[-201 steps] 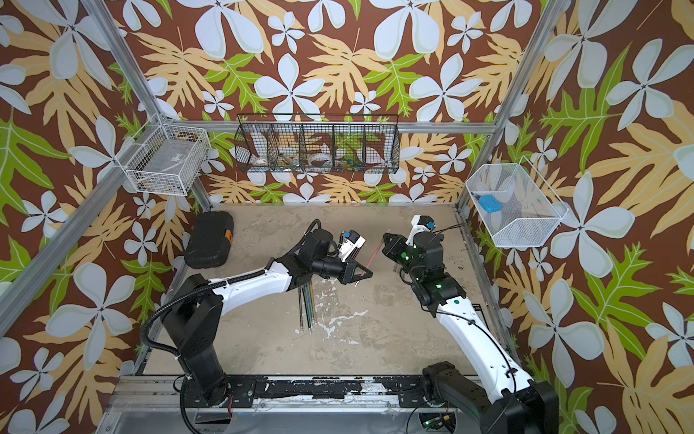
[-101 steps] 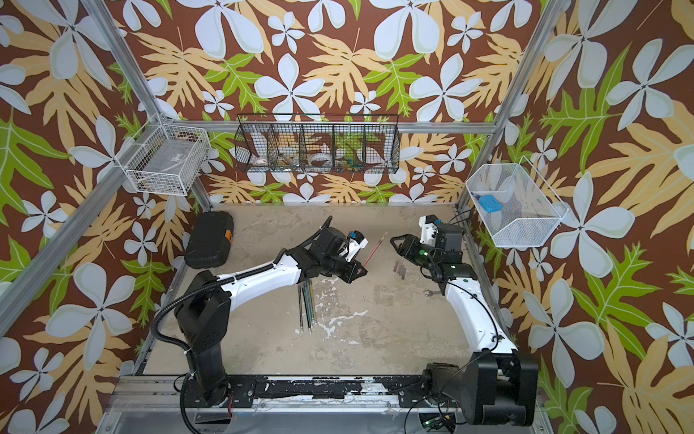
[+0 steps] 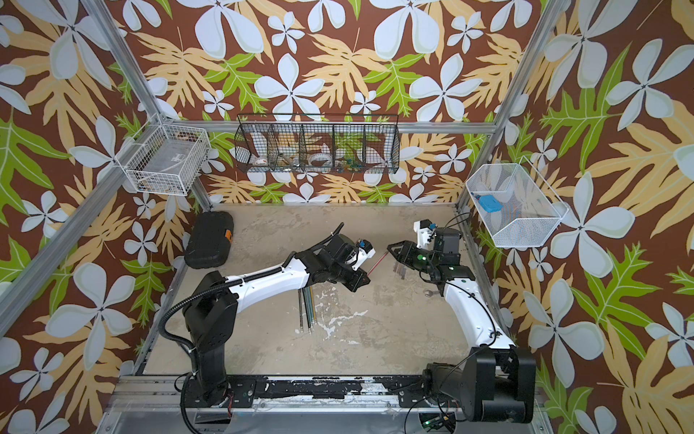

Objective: Remove the protective cover of the pencils
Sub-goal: Remove the protective sleeve from the pencil.

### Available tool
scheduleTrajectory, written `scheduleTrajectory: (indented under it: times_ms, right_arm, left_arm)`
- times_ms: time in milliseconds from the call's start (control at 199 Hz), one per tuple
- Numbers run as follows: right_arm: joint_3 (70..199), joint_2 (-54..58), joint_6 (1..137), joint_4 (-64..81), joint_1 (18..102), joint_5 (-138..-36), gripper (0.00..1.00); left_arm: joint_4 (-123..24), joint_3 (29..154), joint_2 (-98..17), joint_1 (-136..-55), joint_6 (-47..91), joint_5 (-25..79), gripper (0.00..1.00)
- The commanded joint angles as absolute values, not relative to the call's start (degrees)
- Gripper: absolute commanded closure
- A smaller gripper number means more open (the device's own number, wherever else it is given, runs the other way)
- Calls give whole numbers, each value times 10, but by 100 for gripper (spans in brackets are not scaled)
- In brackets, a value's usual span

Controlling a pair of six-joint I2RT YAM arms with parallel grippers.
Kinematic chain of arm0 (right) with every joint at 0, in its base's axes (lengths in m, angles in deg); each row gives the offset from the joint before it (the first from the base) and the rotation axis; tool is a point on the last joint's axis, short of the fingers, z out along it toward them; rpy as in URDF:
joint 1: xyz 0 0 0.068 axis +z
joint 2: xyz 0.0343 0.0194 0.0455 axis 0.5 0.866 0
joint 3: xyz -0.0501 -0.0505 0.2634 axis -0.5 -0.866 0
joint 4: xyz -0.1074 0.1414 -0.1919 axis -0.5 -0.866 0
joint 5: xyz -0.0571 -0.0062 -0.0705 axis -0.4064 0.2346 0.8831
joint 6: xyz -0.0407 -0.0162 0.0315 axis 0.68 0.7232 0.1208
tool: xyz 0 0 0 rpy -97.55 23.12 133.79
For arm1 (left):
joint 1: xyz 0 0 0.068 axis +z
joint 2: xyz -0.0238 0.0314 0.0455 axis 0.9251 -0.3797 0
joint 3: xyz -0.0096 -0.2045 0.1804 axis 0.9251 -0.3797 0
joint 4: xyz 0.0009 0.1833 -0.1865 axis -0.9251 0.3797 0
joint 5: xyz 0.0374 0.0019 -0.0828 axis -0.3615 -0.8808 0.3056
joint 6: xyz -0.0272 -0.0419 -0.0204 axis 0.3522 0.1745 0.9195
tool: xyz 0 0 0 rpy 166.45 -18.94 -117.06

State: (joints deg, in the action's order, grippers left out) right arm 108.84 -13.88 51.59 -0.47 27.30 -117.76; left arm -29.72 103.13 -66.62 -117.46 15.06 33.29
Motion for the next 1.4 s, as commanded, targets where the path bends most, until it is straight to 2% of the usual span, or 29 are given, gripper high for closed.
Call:
scheduleTrajectory:
  times_ms: [0,452,567,1396]
  right_arm:
    - [1094,-135,510,-3,273,-1160,62]
    - [1106,-107,478,36,273,-1168,70]
    - [1101,-105,470,44,273,-1175,75]
    - [1086,-101,449,66,273,-1184,78]
  left_arm:
    - [-294,1035,-661,-1176,147,330,100]
    - [-296,1034,-660,-1180,147,331,100]
    - [-296,1033,-660,-1179,147,329,100]
    - [-296,1032,-656,-1183,148,330,100]
